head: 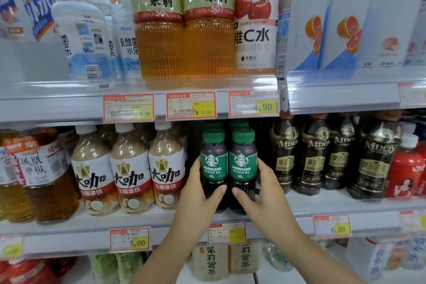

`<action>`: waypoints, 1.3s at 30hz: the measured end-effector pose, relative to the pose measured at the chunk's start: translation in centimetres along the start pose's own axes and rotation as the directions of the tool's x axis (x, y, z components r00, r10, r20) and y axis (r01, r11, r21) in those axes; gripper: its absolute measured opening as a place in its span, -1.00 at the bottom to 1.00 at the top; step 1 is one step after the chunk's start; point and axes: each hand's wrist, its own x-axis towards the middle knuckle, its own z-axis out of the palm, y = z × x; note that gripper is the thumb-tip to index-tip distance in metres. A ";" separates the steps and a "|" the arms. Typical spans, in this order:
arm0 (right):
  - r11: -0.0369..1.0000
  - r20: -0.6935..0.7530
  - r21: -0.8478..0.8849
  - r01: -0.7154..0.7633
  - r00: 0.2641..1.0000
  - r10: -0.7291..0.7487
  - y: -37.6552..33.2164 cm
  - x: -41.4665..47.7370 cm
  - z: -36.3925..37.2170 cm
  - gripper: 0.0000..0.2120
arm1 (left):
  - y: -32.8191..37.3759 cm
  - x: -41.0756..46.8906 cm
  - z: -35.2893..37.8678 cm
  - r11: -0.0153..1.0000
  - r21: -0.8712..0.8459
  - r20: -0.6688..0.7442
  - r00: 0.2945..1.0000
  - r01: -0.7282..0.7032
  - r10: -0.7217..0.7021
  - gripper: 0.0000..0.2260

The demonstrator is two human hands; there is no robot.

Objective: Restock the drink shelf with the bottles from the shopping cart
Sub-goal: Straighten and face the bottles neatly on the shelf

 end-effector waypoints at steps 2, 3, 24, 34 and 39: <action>1.000 0.045 0.027 0.011 0.999 -0.012 -0.4 0.1 0.2 -0.29 | 0.0 0.1 -0.2 1.000 0.004 0.006 1.000 0.007 -0.007 -0.35; 0.999 0.063 0.039 0.005 0.998 -0.007 -0.5 0.2 0.2 -0.27 | 0.0 0.3 -0.4 1.000 0.001 0.035 0.999 0.012 -0.012 -0.33; 0.986 0.190 0.098 -0.135 0.975 0.115 0.5 2.0 0.0 -0.26 | -1.3 2.1 -0.3 0.999 -0.019 0.114 0.992 0.049 -0.046 -0.27; 0.980 0.219 0.149 -0.135 0.971 0.101 0.3 2.4 -0.1 -0.26 | -0.7 2.6 -0.2 0.999 -0.037 0.114 0.993 0.023 -0.019 -0.27; 0.951 0.209 0.259 -0.170 0.971 0.116 0.5 3.3 -0.5 -0.26 | -0.7 3.6 -0.9 0.985 -0.128 0.204 0.975 0.114 -0.086 -0.22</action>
